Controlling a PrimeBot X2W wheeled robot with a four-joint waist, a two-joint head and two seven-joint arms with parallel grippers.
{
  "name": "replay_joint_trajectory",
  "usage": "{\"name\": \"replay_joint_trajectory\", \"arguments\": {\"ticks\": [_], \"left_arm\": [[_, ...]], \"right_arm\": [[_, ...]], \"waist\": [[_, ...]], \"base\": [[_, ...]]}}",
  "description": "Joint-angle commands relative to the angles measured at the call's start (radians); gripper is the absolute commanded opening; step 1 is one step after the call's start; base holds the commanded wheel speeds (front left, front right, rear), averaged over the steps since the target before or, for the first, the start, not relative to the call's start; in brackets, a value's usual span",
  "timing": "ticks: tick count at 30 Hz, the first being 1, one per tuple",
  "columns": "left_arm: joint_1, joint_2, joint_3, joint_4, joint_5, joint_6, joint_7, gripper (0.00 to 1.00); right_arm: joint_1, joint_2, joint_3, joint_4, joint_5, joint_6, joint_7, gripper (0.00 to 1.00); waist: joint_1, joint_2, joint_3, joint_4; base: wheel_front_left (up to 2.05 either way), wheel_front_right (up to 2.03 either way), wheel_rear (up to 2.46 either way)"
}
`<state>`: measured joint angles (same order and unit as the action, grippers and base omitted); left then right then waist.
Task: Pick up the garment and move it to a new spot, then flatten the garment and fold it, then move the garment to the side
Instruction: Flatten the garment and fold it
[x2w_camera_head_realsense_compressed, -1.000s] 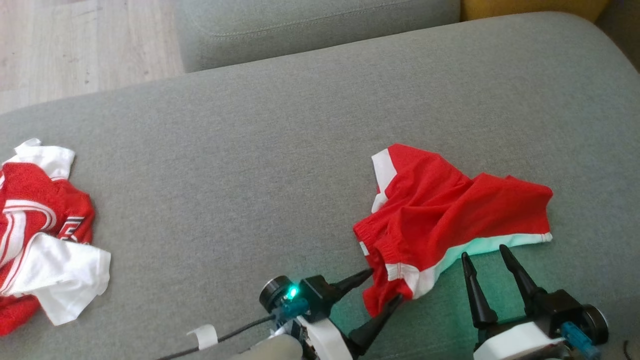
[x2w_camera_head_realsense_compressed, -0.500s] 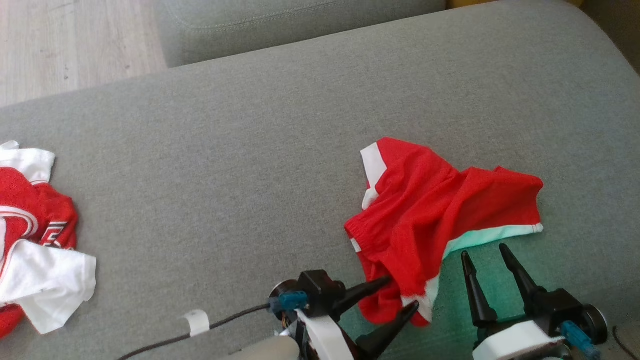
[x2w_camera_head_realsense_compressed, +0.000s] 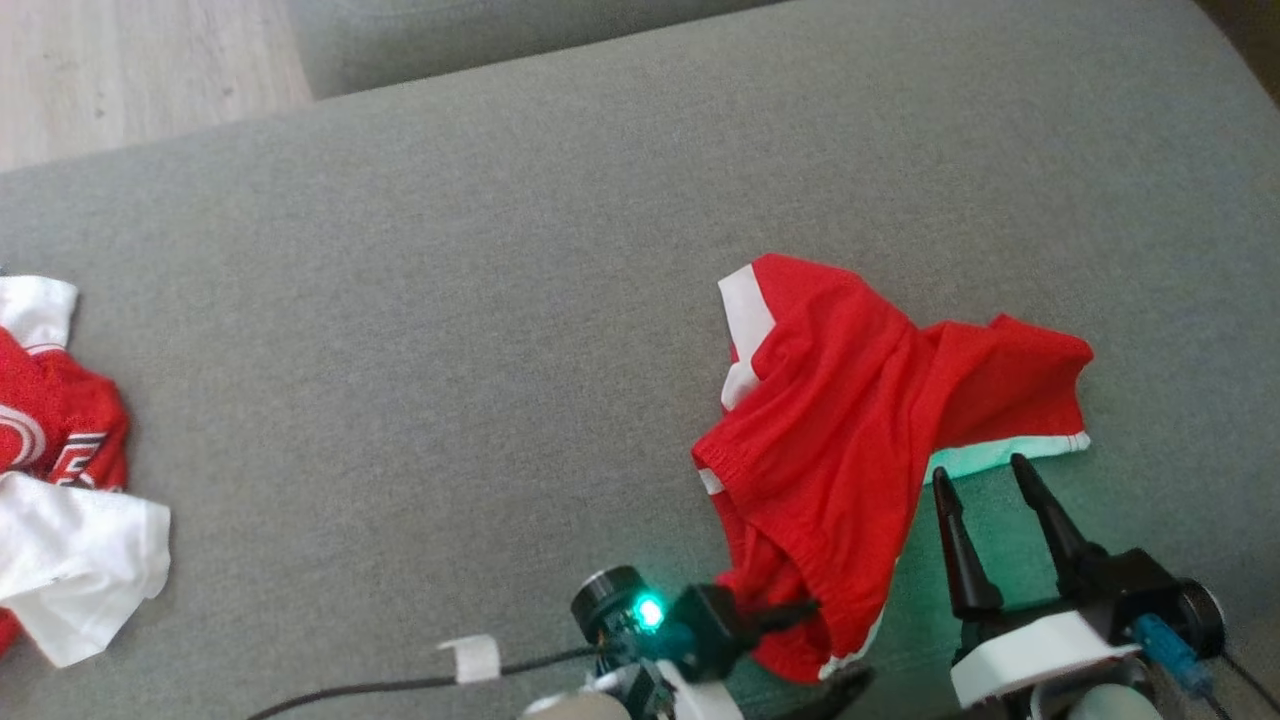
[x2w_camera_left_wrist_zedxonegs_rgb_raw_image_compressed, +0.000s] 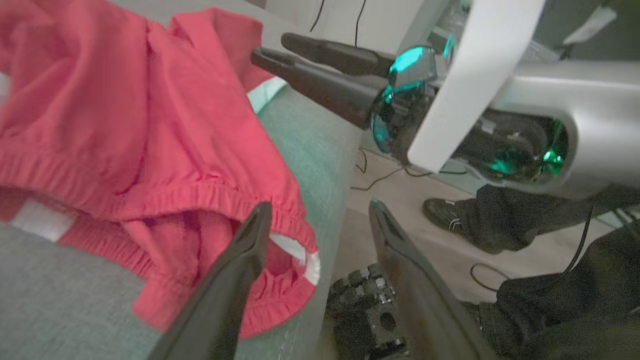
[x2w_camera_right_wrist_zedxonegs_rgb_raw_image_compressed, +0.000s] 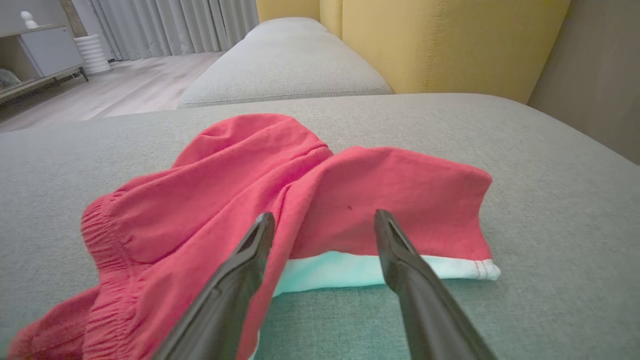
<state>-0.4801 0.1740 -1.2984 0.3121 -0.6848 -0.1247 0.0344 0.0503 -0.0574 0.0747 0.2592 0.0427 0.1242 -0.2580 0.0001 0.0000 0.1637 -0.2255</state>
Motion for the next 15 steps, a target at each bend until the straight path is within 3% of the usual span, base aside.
{"name": "replay_joint_trajectory", "arguments": {"ticks": [1,7,15], "left_arm": [[0.004,-0.012,0.018,-0.031,0.018,-0.006,0.009,1.0],[0.027,-0.048,0.018,-0.005,0.114,-0.006,0.099,1.0],[-0.007,-0.063,0.018,0.078,0.18,-0.006,0.028,1.0]], "right_arm": [[-0.032,-0.011,0.015,-0.032,-0.001,0.007,-0.004,1.0],[-0.06,-0.013,0.004,-0.042,0.0,0.007,-0.004,1.0],[-0.055,-0.007,0.003,-0.042,0.003,0.007,-0.004,1.0]], "waist": [[-0.0001,0.0,0.012,-0.008],[-0.0001,0.0,0.056,-0.039],[-0.0001,0.0,0.078,-0.058]], "base": [[0.0,0.0,0.0],[0.0,0.0,0.0],[0.0,0.0,0.0]]}}
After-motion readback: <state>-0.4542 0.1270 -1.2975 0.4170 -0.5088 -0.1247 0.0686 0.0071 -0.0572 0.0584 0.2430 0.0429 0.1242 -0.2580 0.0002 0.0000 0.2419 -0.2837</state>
